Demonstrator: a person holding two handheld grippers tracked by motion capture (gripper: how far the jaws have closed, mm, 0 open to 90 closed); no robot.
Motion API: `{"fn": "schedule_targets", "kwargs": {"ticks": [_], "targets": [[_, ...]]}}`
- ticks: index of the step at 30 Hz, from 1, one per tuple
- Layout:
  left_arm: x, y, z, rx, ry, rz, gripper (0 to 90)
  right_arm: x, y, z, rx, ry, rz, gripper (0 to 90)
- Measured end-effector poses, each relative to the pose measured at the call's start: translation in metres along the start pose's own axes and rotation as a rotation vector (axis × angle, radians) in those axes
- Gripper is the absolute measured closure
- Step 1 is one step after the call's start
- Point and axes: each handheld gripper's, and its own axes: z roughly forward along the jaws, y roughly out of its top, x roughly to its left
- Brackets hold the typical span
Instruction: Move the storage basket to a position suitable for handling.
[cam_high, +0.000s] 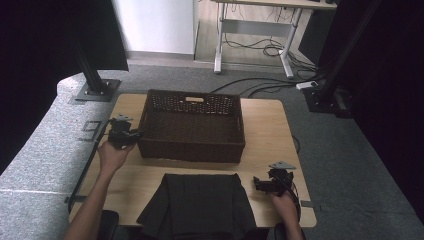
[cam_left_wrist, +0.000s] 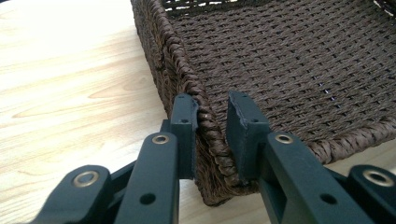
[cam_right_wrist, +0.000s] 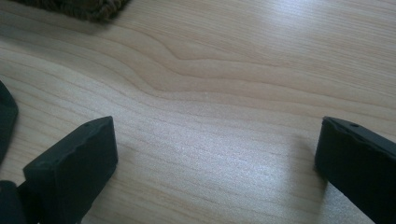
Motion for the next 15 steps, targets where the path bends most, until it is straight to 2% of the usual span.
{"fn": "schedule_targets", "kwargs": {"ticks": [15], "targets": [[-0.029, -0.012, -0.010, 0.003, -0.022, 0.022, 73.1, 0.000, 0.000, 0.000, 0.002, 0.002, -0.003, 0.0]]}}
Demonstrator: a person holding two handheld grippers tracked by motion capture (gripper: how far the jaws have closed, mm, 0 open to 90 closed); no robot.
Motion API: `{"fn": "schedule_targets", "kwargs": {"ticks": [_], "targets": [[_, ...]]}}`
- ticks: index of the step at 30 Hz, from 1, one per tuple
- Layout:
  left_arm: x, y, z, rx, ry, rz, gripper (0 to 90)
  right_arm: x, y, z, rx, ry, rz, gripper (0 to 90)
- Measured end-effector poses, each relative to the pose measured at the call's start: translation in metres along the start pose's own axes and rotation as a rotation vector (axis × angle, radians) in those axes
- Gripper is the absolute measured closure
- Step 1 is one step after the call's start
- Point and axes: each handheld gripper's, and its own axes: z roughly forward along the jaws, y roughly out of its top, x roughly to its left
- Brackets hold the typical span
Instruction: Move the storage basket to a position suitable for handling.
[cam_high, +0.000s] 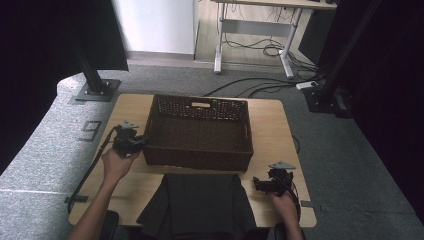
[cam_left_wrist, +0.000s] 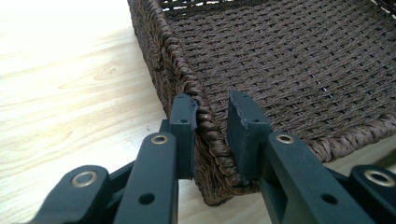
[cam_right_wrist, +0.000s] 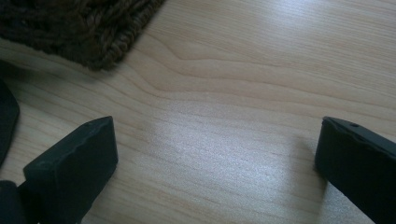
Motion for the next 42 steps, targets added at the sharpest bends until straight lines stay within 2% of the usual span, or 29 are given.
{"fn": "schedule_targets", "kwargs": {"ticks": [5, 11, 20, 26, 29, 30, 31, 32, 33, 34, 35, 37, 39, 42], "targets": [[-0.009, -0.003, -0.004, 0.014, 0.009, 0.018, 72.8, 0.001, 0.001, 0.001, 0.000, 0.006, -0.005, 0.0], [-0.015, -0.007, -0.007, 0.007, -0.001, 0.014, 72.4, 0.002, 0.001, 0.001, 0.001, 0.009, -0.009, 0.0], [-0.018, -0.015, -0.012, -0.004, -0.036, 0.006, 71.7, 0.002, 0.001, 0.001, 0.001, 0.005, -0.005, 0.0], [-0.020, -0.018, -0.015, -0.009, -0.043, 0.001, 71.2, 0.002, 0.001, 0.001, 0.000, 0.006, -0.003, 0.0], [-0.018, -0.018, -0.018, -0.003, -0.080, 0.015, 68.5, 0.002, 0.001, 0.001, 0.000, 0.006, -0.003, 0.0], [-0.016, -0.018, -0.020, -0.004, -0.108, 0.017, 63.6, 0.002, 0.001, 0.001, 0.001, 0.008, -0.005, 0.0], [-0.014, -0.020, -0.021, -0.006, -0.133, 0.013, 63.6, 0.002, 0.001, 0.001, 0.001, 0.008, -0.005, 0.0], [-0.013, -0.023, -0.023, -0.027, -0.110, 0.011, 59.7, 0.002, 0.001, 0.001, 0.000, 0.010, -0.005, 0.0], [-0.013, -0.028, -0.028, -0.070, -0.086, 0.034, 42.1, 0.002, 0.001, 0.001, 0.000, 0.010, -0.006, 0.0], [-0.014, -0.033, -0.034, -0.106, -0.056, 0.055, 30.9, 0.002, 0.001, 0.001, 0.000, 0.011, -0.006, 0.0], [-0.014, -0.037, -0.040, -0.131, -0.026, 0.076, 30.1, 0.002, 0.001, 0.001, -0.001, 0.011, -0.007, 0.0], [-0.015, -0.042, -0.049, -0.148, -0.024, 0.103, 28.0, 0.002, 0.001, 0.001, -0.001, 0.011, -0.007, 0.0], [-0.015, -0.047, -0.055, -0.130, -0.033, 0.128, 17.1, 0.002, 0.001, 0.001, -0.001, 0.011, -0.007, 0.0], [-0.017, -0.057, -0.053, -0.110, -0.002, 0.169, 13.5, 0.002, 0.000, 0.000, -0.001, 0.013, -0.009, 0.0]]}}
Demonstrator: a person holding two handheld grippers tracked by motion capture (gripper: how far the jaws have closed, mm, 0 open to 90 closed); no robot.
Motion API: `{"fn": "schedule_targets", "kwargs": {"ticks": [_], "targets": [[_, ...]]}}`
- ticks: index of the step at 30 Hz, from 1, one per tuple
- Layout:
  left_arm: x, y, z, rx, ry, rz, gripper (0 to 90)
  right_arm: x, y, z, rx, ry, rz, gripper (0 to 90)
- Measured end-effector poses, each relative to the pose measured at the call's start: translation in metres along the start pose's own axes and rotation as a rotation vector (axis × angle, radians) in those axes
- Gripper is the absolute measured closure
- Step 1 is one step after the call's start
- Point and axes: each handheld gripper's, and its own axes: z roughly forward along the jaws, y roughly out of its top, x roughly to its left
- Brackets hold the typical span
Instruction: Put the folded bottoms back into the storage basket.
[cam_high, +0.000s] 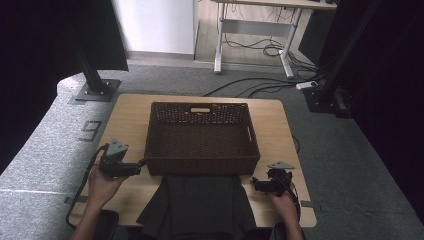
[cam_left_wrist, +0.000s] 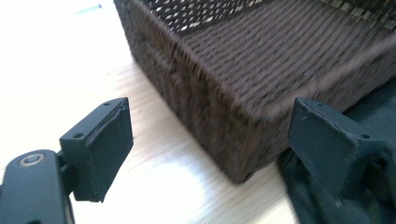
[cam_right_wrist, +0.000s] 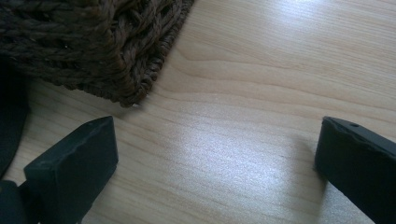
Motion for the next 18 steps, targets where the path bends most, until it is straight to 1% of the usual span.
{"fn": "schedule_targets", "kwargs": {"ticks": [3, 4, 6, 7, 9, 11, 13, 15, 18], "targets": [[0.000, -0.015, 0.008, 0.030, 0.015, -0.002, 5.2, 0.000, 0.000, 0.000, 0.000, 0.002, -0.003, 0.0], [0.001, -0.019, 0.010, 0.049, 0.015, 0.000, 1.7, 0.000, 0.000, 0.000, 0.000, 0.002, -0.003, 0.0], [0.001, -0.028, 0.015, 0.081, 0.018, -0.003, 0.6, 0.000, 0.000, 0.000, 0.000, 0.003, -0.003, 0.0], [0.000, -0.032, 0.016, 0.091, 0.001, -0.014, 0.2, 0.000, 0.000, 0.000, 0.000, 0.003, -0.003, 0.0], [-0.002, -0.036, 0.019, 0.107, -0.021, -0.024, 0.7, 0.000, 0.000, 0.000, 0.000, 0.003, -0.003, 0.0], [-0.006, -0.039, 0.021, 0.120, -0.054, -0.034, 0.8, 0.000, -0.001, -0.001, 0.000, 0.004, -0.007, 0.0], [-0.011, -0.041, 0.024, 0.126, -0.084, -0.037, 1.2, 0.000, -0.001, -0.001, 0.002, 0.008, -0.009, 0.0], [-0.016, -0.042, 0.028, 0.130, -0.111, -0.038, 1.4, 0.000, 0.000, -0.002, 0.015, 0.014, -0.010, 0.0], [-0.025, -0.045, 0.034, 0.133, -0.150, -0.041, 1.8, 0.002, 0.000, -0.005, 0.036, 0.037, -0.013, 0.0]]}}
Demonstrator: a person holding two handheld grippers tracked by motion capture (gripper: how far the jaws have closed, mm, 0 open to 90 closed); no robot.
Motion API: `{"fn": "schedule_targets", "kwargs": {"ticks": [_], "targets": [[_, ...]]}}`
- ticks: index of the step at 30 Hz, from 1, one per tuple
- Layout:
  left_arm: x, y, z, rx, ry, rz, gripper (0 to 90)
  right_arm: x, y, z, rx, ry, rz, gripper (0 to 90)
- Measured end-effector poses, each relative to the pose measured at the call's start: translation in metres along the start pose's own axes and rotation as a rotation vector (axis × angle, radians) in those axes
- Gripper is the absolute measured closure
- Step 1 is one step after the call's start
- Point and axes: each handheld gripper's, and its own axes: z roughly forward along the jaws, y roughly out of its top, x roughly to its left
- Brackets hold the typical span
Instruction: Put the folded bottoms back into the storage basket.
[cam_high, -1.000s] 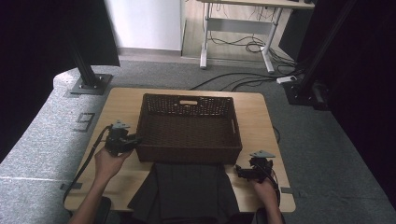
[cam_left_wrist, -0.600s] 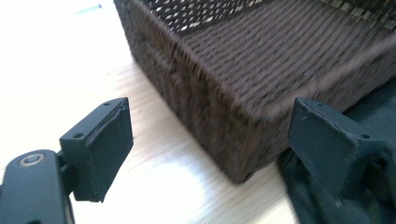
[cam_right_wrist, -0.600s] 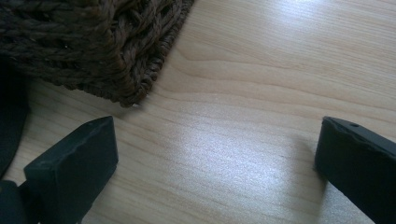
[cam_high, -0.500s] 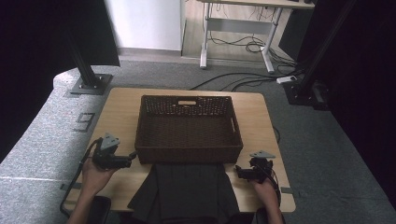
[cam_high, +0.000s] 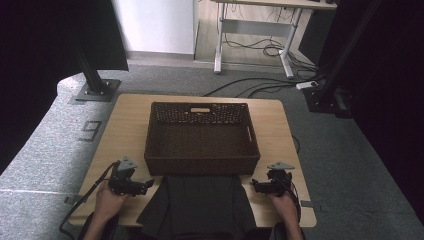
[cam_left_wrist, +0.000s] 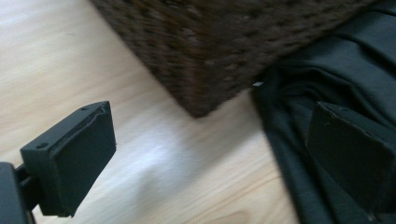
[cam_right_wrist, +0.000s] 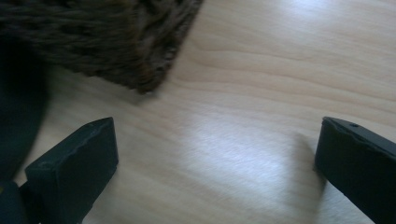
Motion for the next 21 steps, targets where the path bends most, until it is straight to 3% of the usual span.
{"fn": "schedule_targets", "kwargs": {"ticks": [1, 5, 8, 12, 16, 21], "targets": [[-0.005, -0.001, 0.005, 0.005, -0.011, 0.005, 1.5, 0.003, 0.001, -0.002, 0.007, 0.037, 0.006, 0.2], [-0.015, 0.000, 0.011, 0.008, -0.015, 0.019, 1.3, 0.009, 0.001, -0.008, 0.010, 0.069, -0.001, 0.3], [-0.021, 0.000, 0.016, -0.003, -0.075, -0.003, 2.0, 0.015, 0.002, -0.015, 0.004, 0.112, 0.009, 0.0], [-0.028, -0.001, 0.019, 0.000, -0.084, 0.005, 2.9, 0.026, 0.002, -0.023, 0.000, 0.166, 0.004, 0.0], [-0.035, -0.002, 0.020, 0.000, -0.109, 0.009, 2.6, 0.046, 0.002, -0.027, 0.005, 0.231, -0.022, 0.0], [-0.044, -0.005, 0.022, 0.013, -0.121, 0.020, 0.3, 0.067, 0.004, -0.026, 0.014, 0.280, -0.039, 0.0]]}}
